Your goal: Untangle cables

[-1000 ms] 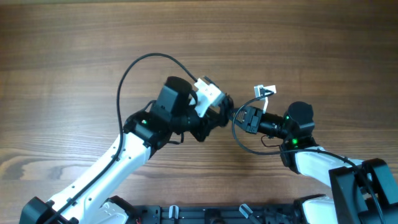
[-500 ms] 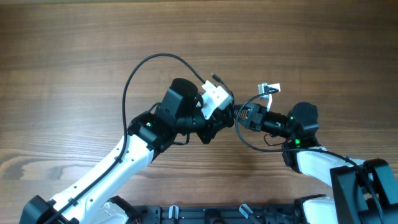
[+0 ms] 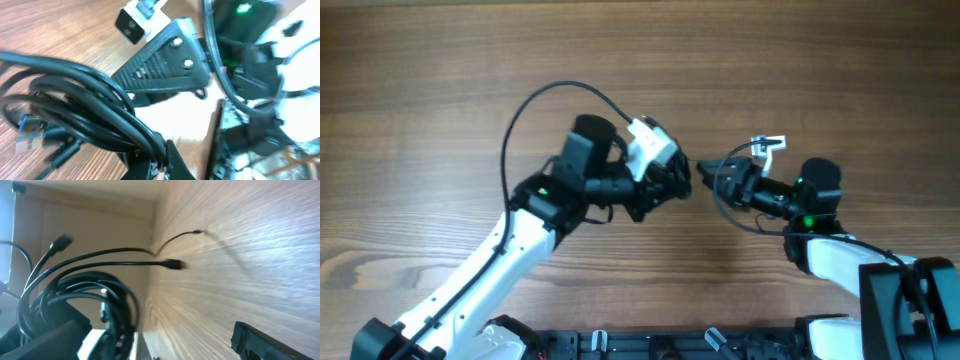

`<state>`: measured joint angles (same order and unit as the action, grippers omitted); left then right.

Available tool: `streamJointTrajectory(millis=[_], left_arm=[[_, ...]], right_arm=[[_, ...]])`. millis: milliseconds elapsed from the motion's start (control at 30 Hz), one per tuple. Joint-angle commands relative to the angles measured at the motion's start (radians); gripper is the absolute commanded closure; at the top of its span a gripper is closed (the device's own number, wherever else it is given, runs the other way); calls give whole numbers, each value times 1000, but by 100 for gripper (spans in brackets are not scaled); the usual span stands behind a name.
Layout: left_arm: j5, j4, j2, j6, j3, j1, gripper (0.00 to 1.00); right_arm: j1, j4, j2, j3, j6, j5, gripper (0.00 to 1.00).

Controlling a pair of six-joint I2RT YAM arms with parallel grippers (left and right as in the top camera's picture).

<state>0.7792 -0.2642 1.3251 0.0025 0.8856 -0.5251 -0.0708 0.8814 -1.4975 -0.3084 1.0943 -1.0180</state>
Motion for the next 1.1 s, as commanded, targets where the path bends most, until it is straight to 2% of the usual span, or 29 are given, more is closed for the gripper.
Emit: streamJointTrajectory(millis=[0,67,167,333,367,467,533,600,633,667,700,733,800,867,1000,1033,1067], left_arm=[[381,5,1,148,3,42,96],[437,-2,2,156,3,46,96],[460,-13,5,158,3,45,96],[470,-28,30,178,2,45,96],[470,-28,38,178,2,45,96],[470,-27,64,178,2,45,96],[470,-24,72,178,2,45,96],[469,-4,73,178,2,45,96],[465,13,73,177,2,45,96],[446,18,73,177,2,46,93],[414,18,73,177,2,46,92],[393,18,73,177,2,46,88],[333,17,73,165,2,46,69],[268,23,73,111,2,46,0],[18,49,73,-237,2,46,0],[-114,48,73,-401,2,45,0],[-188,44,74,-510,2,45,0]], right_arm=[[12,34,5,-10,-180,-152,1],[12,107,5,-10,-269,-258,1],[12,228,5,-10,-278,-356,4],[12,285,5,-10,-245,-381,43],[12,286,5,-11,-245,-393,47],[12,286,5,-10,-232,-405,47],[12,286,5,-10,-228,-405,52],[12,286,5,-11,-227,-402,70],[12,285,5,-11,-227,-389,89],[12,284,5,-11,-214,-373,96],[12,284,5,-11,-184,-358,96],[12,284,5,-11,-145,-337,96],[12,284,5,-11,-87,-293,96],[12,267,5,-10,-35,-224,96],[12,56,5,-10,163,24,96],[12,-16,5,-10,227,74,96],[12,-44,5,-10,253,87,96]])
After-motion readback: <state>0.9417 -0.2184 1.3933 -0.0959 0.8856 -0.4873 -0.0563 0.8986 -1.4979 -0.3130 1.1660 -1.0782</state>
